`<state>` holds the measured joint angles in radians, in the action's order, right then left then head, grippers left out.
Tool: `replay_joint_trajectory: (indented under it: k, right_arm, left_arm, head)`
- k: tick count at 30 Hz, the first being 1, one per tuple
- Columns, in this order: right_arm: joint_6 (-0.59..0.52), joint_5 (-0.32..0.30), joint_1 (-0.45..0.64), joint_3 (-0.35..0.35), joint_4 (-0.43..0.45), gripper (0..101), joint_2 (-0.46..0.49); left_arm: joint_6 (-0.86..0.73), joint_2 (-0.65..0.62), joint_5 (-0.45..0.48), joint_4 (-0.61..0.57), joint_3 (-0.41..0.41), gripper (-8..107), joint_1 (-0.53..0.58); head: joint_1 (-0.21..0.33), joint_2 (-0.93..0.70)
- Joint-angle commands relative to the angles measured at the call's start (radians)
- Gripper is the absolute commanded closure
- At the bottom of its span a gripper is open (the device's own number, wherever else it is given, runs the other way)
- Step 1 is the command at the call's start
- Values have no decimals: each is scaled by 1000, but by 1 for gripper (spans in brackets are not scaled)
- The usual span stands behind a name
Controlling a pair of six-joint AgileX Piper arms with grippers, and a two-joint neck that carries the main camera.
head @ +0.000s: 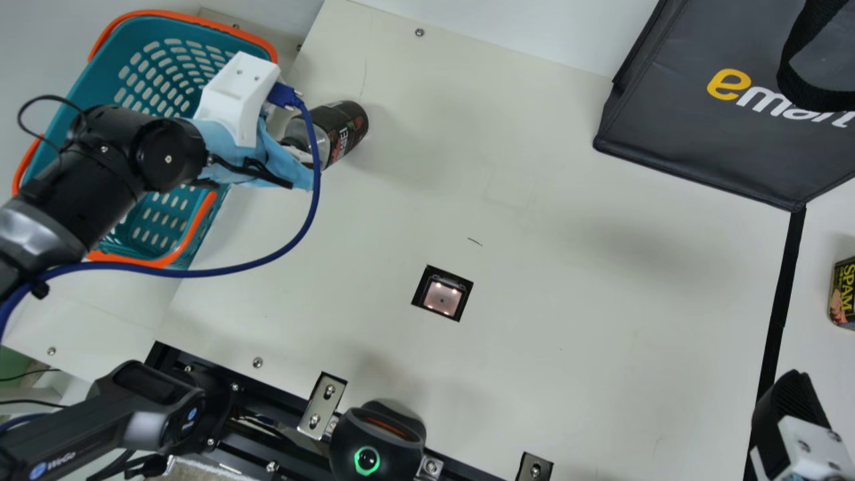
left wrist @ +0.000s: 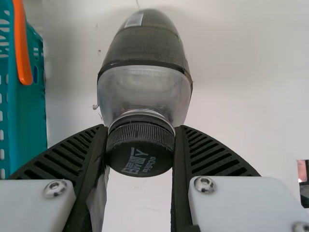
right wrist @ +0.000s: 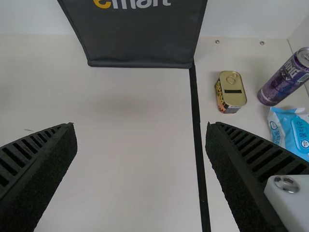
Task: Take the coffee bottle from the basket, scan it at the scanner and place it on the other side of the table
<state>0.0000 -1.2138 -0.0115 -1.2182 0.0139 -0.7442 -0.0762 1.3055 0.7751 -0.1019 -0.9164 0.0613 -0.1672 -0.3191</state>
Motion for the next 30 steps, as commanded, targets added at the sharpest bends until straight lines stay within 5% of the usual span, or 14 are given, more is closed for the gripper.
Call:
replay_joint_trajectory:
  k: [1, 30]
  right_arm:
    - [0, 0, 0, 0, 0, 6, 0]
    - [0, 1, 0, 0, 0, 6, 0]
  left_arm:
    - [2, -1, 5, 0, -15, 107, 3]
    - [55, 71, 118, 75, -203, 107, 45]
  head:
    - [29, -2]
    - [29, -2]
